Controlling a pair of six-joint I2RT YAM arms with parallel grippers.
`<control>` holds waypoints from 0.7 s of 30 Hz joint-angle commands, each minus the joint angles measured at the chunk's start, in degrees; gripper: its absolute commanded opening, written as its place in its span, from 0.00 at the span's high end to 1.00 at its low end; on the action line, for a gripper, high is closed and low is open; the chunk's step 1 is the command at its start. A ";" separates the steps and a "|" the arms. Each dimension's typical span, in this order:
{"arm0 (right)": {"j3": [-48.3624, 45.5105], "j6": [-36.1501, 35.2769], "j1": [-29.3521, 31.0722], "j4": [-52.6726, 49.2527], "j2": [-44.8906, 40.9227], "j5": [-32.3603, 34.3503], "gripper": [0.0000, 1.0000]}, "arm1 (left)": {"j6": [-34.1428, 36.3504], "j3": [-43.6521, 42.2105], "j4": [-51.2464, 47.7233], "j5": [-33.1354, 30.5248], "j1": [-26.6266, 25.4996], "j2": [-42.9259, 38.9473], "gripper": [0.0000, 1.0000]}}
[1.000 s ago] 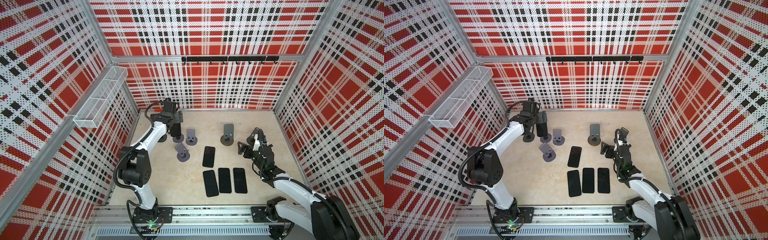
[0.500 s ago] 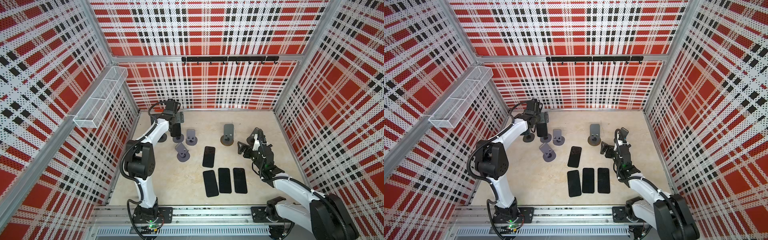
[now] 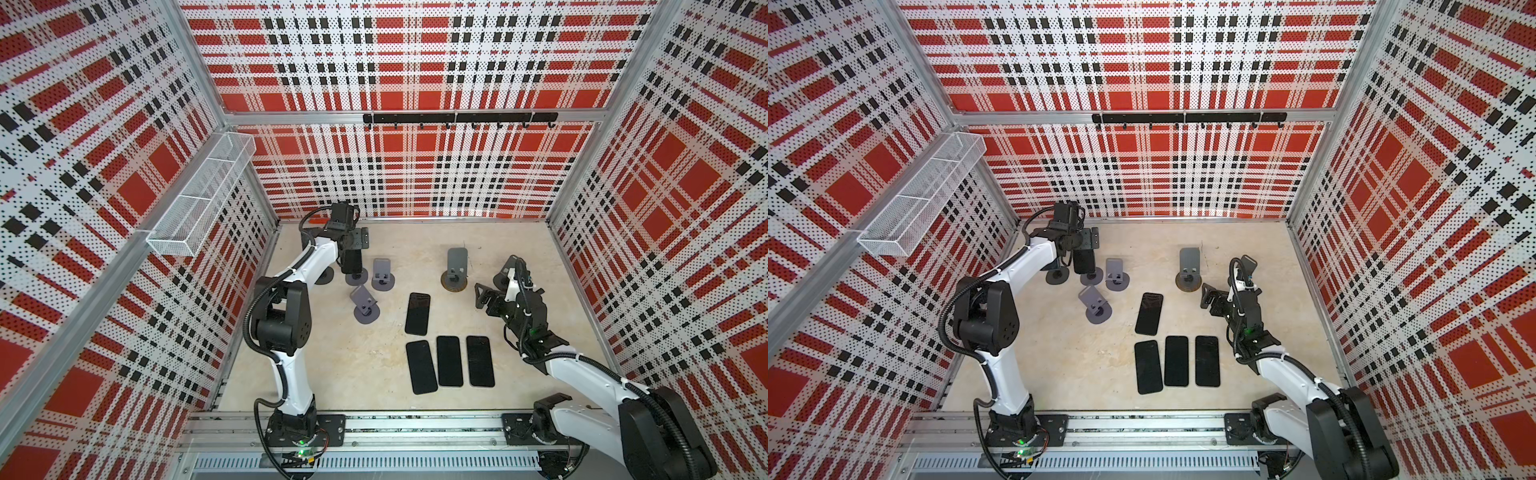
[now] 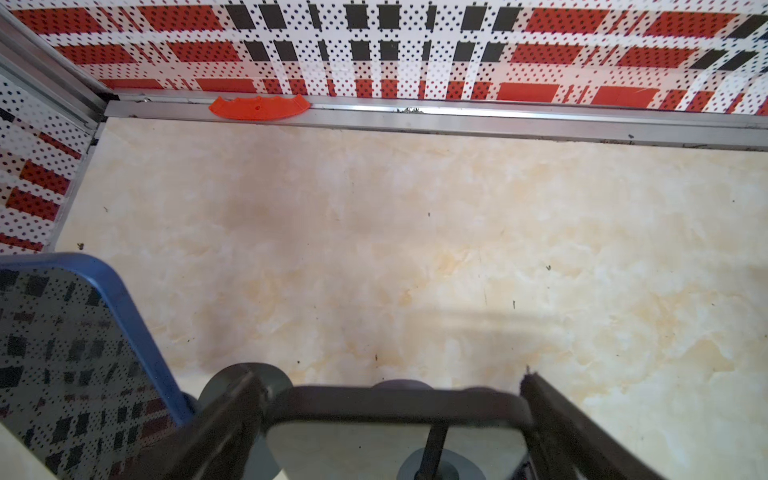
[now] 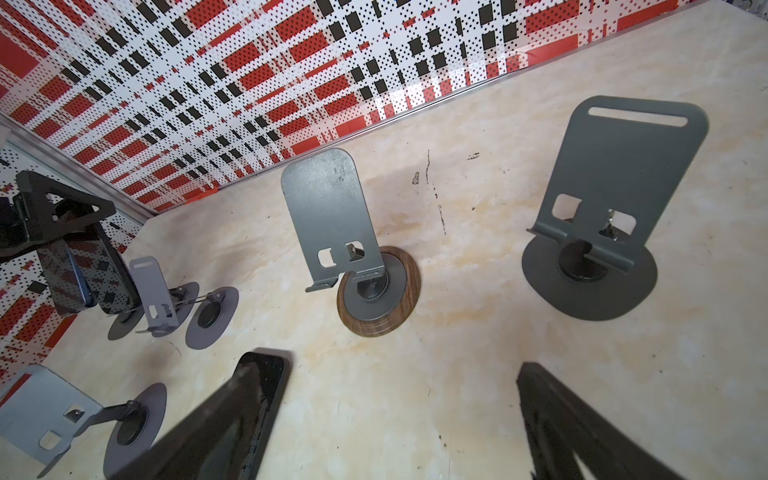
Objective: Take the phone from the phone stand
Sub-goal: 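Lower the left gripper onto the black phone on the nearest stand and close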
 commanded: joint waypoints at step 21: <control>-0.79 0.35 0.18 1.17 -0.34 0.82 0.00 | 1.52 0.78 0.43 -3.56 -0.02 -0.13 0.30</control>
